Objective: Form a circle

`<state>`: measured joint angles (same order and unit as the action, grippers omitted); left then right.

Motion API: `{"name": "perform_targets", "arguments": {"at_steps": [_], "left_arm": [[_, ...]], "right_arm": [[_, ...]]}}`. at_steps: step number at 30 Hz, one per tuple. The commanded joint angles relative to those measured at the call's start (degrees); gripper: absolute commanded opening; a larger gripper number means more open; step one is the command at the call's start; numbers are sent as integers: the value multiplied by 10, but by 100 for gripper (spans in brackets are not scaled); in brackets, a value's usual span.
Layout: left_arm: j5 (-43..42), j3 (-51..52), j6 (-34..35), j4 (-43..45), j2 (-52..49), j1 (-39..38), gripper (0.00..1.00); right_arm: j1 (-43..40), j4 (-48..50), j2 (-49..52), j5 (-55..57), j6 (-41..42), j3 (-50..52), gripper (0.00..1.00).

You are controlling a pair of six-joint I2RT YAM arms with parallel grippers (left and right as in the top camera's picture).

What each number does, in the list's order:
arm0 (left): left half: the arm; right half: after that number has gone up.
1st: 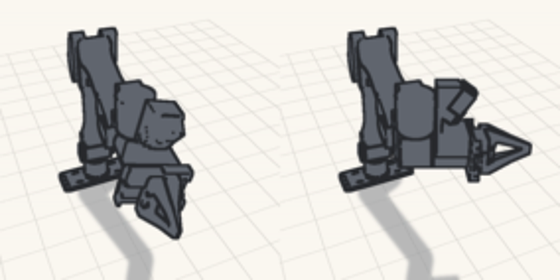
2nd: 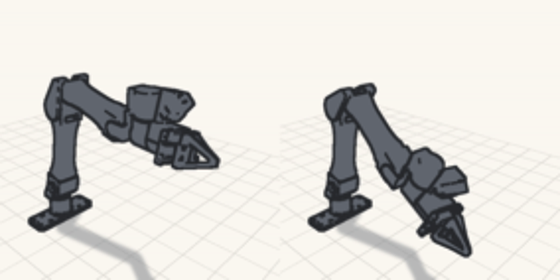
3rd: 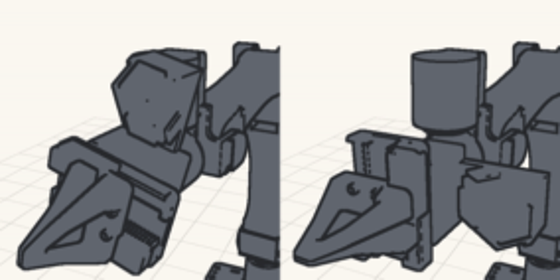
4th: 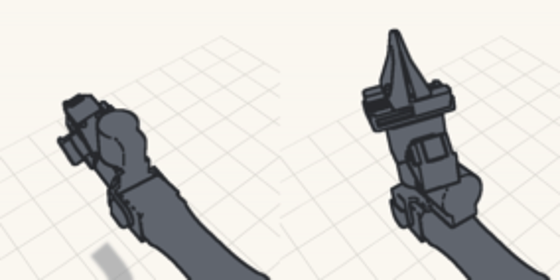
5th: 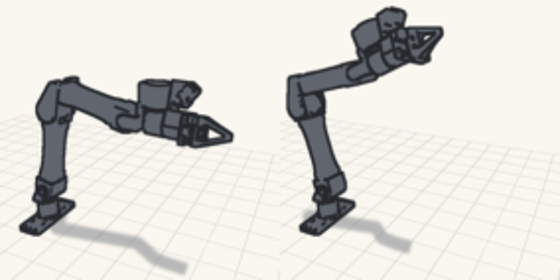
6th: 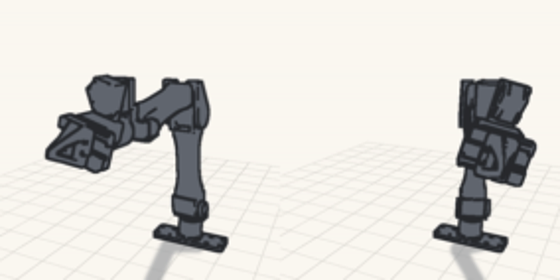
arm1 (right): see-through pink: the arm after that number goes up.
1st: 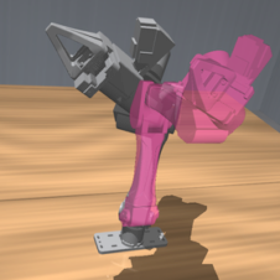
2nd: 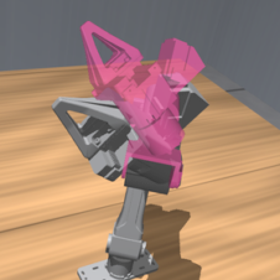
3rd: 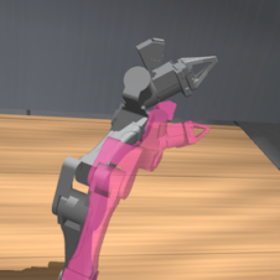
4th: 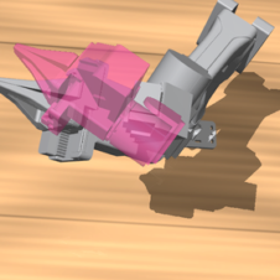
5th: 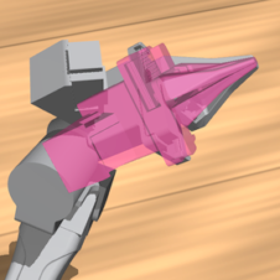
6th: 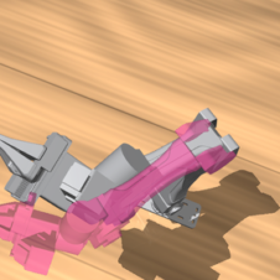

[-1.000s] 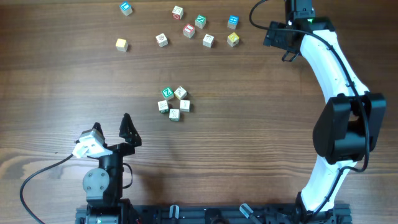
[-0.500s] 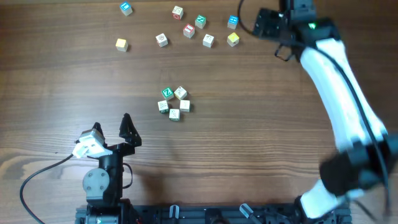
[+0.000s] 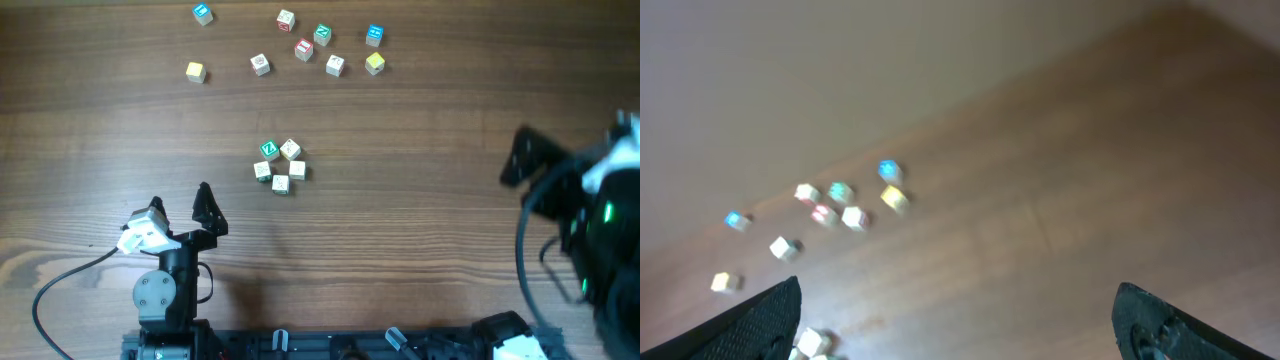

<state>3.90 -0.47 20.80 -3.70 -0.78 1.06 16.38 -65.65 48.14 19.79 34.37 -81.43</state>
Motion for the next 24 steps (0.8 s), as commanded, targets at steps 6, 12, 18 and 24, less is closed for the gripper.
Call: {"name": "perform_targets", "arguments": {"at_steps": [6, 12, 18, 24], "left_arm": [[-7, 1, -11, -2, 5, -4, 100], [-7, 1, -11, -2, 5, -4, 100], [-7, 1, -11, -2, 5, -4, 100], [-7, 1, -11, -2, 5, -4, 100]], "right_arm": [[-3, 276, -190, -25, 40, 411, 100], [-20, 749, -282, -94, -135, 636, 100], [-38, 838, -395, -96, -147, 756, 100], [-39, 805, -480, -99, -129, 811, 100]]}}
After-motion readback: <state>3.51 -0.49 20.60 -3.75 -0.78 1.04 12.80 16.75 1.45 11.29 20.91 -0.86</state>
